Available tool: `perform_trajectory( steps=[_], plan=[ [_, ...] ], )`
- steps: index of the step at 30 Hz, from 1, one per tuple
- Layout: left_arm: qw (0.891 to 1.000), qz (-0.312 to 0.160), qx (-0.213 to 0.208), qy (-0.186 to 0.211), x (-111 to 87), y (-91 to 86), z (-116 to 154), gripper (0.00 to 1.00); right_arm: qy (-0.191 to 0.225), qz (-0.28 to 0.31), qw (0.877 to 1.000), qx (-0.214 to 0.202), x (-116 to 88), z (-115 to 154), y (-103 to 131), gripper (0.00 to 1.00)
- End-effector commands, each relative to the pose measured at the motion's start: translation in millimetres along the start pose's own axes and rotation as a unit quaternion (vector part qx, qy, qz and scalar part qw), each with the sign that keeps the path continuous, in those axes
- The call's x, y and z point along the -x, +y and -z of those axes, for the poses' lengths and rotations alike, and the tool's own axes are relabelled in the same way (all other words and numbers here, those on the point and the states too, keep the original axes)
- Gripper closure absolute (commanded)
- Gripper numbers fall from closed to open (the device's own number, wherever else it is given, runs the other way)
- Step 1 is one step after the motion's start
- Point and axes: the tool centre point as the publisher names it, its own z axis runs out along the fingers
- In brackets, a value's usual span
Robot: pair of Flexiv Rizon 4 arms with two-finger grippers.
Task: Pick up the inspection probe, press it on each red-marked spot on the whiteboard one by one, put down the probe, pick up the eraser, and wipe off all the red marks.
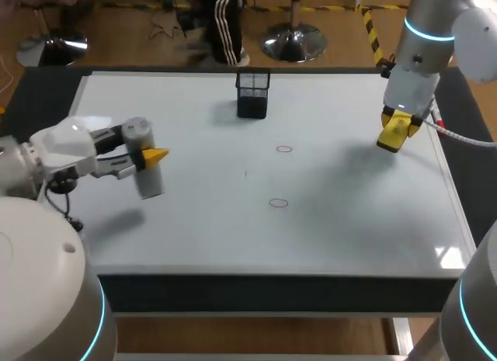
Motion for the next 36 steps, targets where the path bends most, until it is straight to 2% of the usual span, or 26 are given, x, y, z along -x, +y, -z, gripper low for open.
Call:
perform_trajectory(
  steps=[1, 8, 14, 26, 36],
  plan=[
    [0.999, -0.001, 0.001, 0.046, 2.6, 0.8, -47, 1.00, 0.001, 0.001, 1.000, -0.001, 0, 0, -1, 1.00],
    [0.995, -0.006, -0.006, 0.100, -14.2, -5.8, -103, 1.00, 0.001, 0.001, 1.000, -0.001, 0, 0, -1, 1.00],
    [0.991, -0.006, -0.015, 0.133, -20.1, -10.1, -149, 1.00, 0.001, 0.001, 1.000, -0.001, 0, 0, -1, 1.00],
    [0.980, -0.029, -0.021, 0.198, -15.7, -19.5, -240, 1.00, 0.001, 0.001, 1.000, -0.001, 0, 0, -1, 1.00],
    [0.974, -0.033, -0.028, 0.223, -12.2, -15.1, -290, 1.00, 0.001, 0.001, 1.000, -0.001, 0, 0, -1, 1.00]
  ],
)
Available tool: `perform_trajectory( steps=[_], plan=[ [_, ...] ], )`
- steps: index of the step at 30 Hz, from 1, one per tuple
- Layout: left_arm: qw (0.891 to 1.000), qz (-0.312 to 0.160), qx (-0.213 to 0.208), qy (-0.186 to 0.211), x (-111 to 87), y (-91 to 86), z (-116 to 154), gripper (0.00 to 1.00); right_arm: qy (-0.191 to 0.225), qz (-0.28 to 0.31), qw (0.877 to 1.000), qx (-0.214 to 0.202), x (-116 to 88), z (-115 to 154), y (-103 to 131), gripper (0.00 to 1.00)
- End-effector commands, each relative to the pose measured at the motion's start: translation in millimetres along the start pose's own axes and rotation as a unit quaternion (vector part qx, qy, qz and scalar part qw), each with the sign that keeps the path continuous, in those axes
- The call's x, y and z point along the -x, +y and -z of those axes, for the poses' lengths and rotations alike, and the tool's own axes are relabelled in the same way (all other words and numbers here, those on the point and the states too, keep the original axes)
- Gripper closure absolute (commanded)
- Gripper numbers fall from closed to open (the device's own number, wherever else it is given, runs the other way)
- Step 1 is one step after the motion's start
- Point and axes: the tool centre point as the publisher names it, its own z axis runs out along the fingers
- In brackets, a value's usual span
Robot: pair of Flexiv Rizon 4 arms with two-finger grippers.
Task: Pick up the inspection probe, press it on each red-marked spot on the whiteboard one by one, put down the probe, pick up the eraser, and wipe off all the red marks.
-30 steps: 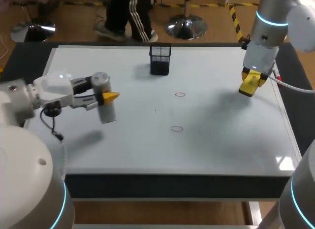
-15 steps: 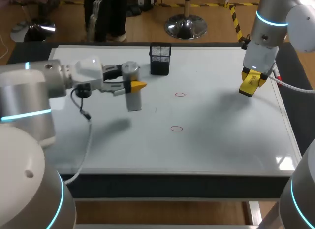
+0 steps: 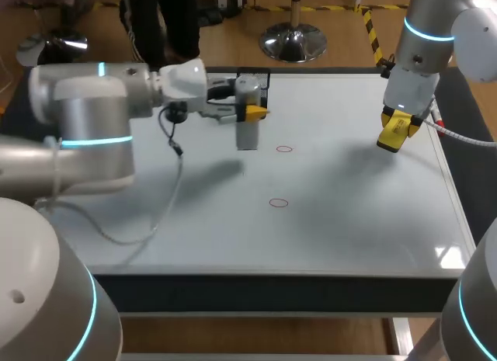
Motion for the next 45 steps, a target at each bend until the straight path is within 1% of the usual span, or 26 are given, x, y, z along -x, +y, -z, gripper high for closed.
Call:
perform_trajectory(
  steps=[1, 7, 15, 22, 31, 38, 45],
  plan=[
    [0.999, 0.004, -0.004, 0.042, 14.2, 8.6, -64, 1.00, 0.001, 0.001, 1.000, 0.000, 0, 0, -1, 1.00],
    [0.998, 0.004, -0.011, 0.056, 17.3, 14.0, -81, 1.00, 0.001, 0.001, 1.000, 0.000, 0, 0, -1, 1.00],
    [0.998, 0.011, -0.020, 0.064, 22.0, 22.0, -89, 1.00, 0.001, 0.001, 1.000, 0.000, 0, 0, -1, 1.00],
    [0.998, 0.017, -0.020, 0.065, 23.7, 29.1, -90, 1.00, 0.001, 0.001, 1.000, 0.000, 0, 0, -1, 1.00],
    [0.998, 0.026, -0.014, 0.064, 20.2, 29.7, -88, 1.00, 0.001, 0.001, 1.000, 0.000, 0, 0, -1, 1.00],
    [0.997, 0.032, -0.011, 0.065, 18.0, 36.1, -88, 1.00, 0.001, 0.001, 1.000, 0.000, 0, 0, -1, 1.00],
    [0.997, 0.032, -0.012, 0.067, 16.3, 37.8, -90, 1.00, 0.001, 0.001, 1.000, 0.000, 0, 0, -1, 1.00]
  ],
)
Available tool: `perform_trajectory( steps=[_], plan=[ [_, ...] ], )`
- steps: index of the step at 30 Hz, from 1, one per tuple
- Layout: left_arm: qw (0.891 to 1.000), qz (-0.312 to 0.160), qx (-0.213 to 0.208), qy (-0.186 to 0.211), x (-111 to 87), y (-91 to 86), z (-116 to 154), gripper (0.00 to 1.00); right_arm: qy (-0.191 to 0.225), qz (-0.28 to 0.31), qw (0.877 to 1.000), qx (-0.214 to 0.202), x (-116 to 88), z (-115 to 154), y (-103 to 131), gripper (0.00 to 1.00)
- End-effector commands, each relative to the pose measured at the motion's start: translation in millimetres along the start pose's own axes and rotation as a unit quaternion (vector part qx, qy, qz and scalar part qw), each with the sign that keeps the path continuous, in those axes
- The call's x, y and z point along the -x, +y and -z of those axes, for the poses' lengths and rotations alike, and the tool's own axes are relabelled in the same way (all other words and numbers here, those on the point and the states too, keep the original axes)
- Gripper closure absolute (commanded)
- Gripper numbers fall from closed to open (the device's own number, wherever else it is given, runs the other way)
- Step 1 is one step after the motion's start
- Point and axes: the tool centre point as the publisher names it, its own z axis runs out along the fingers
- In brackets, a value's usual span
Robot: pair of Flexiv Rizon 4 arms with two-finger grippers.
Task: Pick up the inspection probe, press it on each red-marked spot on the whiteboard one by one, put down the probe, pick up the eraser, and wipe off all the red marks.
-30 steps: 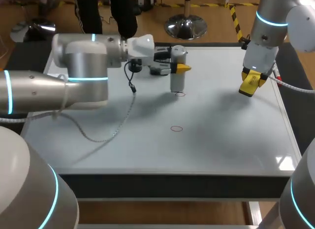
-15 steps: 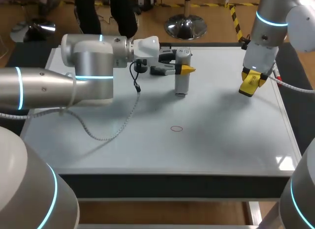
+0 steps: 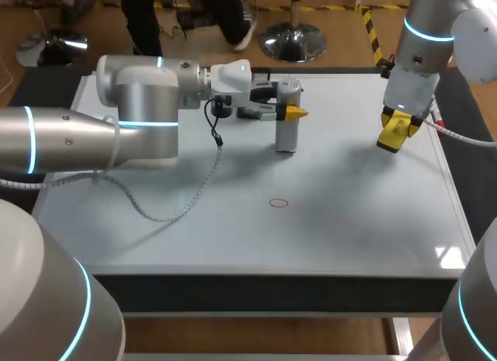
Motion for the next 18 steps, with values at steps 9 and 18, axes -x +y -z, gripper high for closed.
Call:
perform_trajectory(
  steps=[9, 18],
  plan=[
    [1.000, 0.004, 0.003, 0.000, 0.6, 4.7, 1.3, 1.00, 0.001, 0.001, 1.000, 0.000, -0.3, 0.7, -0.7, 1.00],
    [1.000, 0.006, 0.004, -0.001, 1.4, 5.2, 1.9, 1.00, 0.001, 0.001, 1.000, 0.000, -0.3, 0.7, -0.7, 1.00]
  ],
)
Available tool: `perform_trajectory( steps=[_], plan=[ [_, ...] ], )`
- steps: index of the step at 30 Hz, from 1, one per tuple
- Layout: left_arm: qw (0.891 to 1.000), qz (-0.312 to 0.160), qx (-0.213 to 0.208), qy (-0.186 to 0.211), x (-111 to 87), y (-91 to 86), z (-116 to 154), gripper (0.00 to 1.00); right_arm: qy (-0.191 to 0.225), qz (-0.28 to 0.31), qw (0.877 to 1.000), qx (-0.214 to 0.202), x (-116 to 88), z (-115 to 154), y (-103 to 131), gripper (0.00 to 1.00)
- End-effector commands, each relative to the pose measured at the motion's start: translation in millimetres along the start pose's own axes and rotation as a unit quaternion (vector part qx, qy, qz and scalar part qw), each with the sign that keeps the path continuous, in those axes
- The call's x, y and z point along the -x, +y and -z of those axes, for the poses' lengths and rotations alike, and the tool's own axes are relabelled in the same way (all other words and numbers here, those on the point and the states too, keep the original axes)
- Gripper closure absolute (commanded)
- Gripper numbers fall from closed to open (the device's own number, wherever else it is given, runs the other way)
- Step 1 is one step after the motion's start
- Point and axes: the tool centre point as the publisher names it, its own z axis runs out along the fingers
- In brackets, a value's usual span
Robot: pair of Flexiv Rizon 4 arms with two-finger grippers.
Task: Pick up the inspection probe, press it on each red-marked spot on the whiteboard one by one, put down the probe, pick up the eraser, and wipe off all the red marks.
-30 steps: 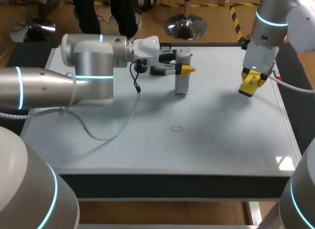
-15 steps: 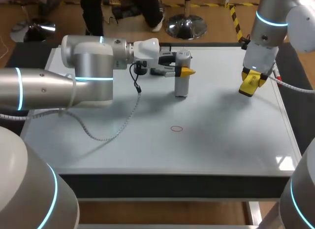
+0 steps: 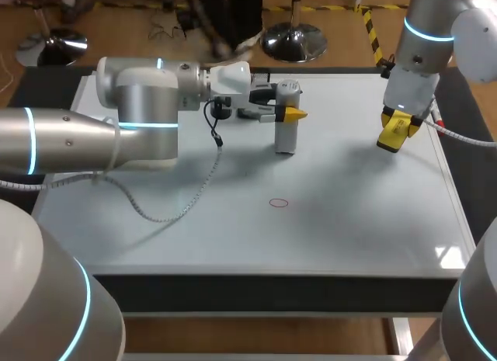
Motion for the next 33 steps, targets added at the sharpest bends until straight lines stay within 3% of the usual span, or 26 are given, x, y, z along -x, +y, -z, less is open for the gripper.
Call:
perform_trajectory(
  steps=[1, 10, 14, 22, 33],
  plan=[
    [1.000, 0.001, 0.001, 0.001, 1.1, 0.0, 1, 1.00, 0.001, 0.001, 1.000, 0.000, 0, 1, -1, 1.00],
    [1.000, 0.002, 0.002, 0.002, 2.4, -0.4, 1, 1.00, 0.001, 0.001, 1.000, 0.000, 0, 1, -1, 1.00],
    [1.000, 0.006, 0.008, 0.005, 4.4, -8.9, 1, 1.00, 0.001, 0.001, 1.000, 0.000, 0, 1, -1, 1.00],
    [1.000, -0.016, 0.007, 0.023, 14.6, -41.0, 3, 1.00, 0.001, 0.001, 1.000, 0.000, 0, 1, -1, 1.00],
    [0.998, -0.049, 0.008, 0.041, 50.3, -92.4, -3, 1.00, 0.001, 0.001, 1.000, 0.000, 0, 1, -1, 1.00]
  ],
)
